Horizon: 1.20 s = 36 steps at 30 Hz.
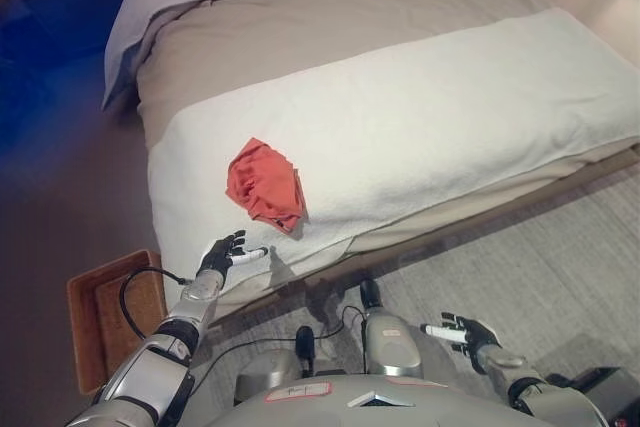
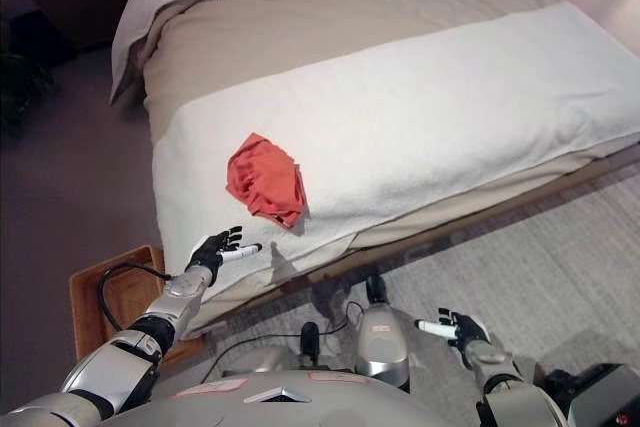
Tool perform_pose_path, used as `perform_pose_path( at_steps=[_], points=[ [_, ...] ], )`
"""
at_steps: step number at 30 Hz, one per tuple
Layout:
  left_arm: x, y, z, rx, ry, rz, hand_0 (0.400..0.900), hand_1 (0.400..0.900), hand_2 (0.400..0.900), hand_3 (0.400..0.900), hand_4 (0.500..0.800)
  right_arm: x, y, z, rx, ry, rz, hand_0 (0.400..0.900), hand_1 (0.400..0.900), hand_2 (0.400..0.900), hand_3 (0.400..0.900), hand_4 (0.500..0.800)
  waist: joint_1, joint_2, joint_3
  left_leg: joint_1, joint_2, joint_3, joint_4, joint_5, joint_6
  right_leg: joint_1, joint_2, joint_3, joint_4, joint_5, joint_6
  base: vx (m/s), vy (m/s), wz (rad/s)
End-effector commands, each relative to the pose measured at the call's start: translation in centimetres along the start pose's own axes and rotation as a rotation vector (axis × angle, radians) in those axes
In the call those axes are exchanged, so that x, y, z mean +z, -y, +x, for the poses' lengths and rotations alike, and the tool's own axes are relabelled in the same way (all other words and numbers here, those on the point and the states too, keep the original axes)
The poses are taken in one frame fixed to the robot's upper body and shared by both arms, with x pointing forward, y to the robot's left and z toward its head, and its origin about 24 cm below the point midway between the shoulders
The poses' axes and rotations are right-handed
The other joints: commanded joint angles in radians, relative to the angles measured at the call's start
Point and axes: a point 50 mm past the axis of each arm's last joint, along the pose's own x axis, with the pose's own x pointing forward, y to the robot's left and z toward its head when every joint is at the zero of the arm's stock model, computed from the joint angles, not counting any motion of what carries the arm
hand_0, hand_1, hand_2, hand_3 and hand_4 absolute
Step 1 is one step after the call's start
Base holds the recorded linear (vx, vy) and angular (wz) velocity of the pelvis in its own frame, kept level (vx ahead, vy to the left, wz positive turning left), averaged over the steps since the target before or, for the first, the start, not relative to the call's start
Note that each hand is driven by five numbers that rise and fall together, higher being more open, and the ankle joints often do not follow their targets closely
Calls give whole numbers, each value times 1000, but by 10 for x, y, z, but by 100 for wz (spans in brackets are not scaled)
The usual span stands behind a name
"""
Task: Put the clothes on the bed into the basket.
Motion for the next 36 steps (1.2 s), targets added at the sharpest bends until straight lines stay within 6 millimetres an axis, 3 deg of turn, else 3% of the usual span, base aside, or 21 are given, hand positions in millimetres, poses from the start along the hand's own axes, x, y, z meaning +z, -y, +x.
perform_pose_path(
  at_steps=[1,3,7,9,17,26,36],
  points=[
    [85,-18,11,77,273,119,900,900,900,900,800,31,34,-2,-109,79,-19,900,900,900,900,800,-24,8,6,54,123,32,40,-100,-158,-51,55,1,3,169,-11,23,-57,-2],
    [101,-20,13,105,300,198,900,900,900,900,800,30,37,-2,-128,76,-17,900,900,900,900,800,-44,5,5,43,146,40,38,-93,-173,-54,65,-8,-10,167,-19,52,-68,28],
    [146,-8,15,132,406,319,900,900,900,900,800,9,38,-5,-156,22,37,900,900,900,900,800,-80,10,7,27,186,64,19,-82,-202,-72,59,-58,-23,162,-23,15,-92,26],
    [152,-8,16,163,406,355,900,900,900,900,800,6,38,-5,-156,10,38,900,900,900,900,800,-94,13,6,37,186,80,9,-83,-204,-86,70,-42,-23,166,-21,27,-43,-45],
    [144,-25,20,292,302,251,900,900,900,900,800,0,39,-6,-156,-27,-21,900,900,900,900,800,-120,27,-9,63,171,123,-1,-101,-196,-137,100,14,7,176,-19,41,3,-34],
    [116,-35,21,282,198,211,900,900,900,900,800,-13,46,-10,-159,-110,-33,900,900,900,900,800,-78,19,-10,98,171,81,-1,-114,-191,-81,49,-34,0,177,-10,29,24,37],
    [84,-73,16,347,66,234,900,900,900,900,800,17,44,-4,-123,-32,-116,900,900,900,900,800,-64,-38,10,119,191,111,-1,-137,-206,-97,67,-31,-18,201,-10,-11,6,-9]
  ],
)
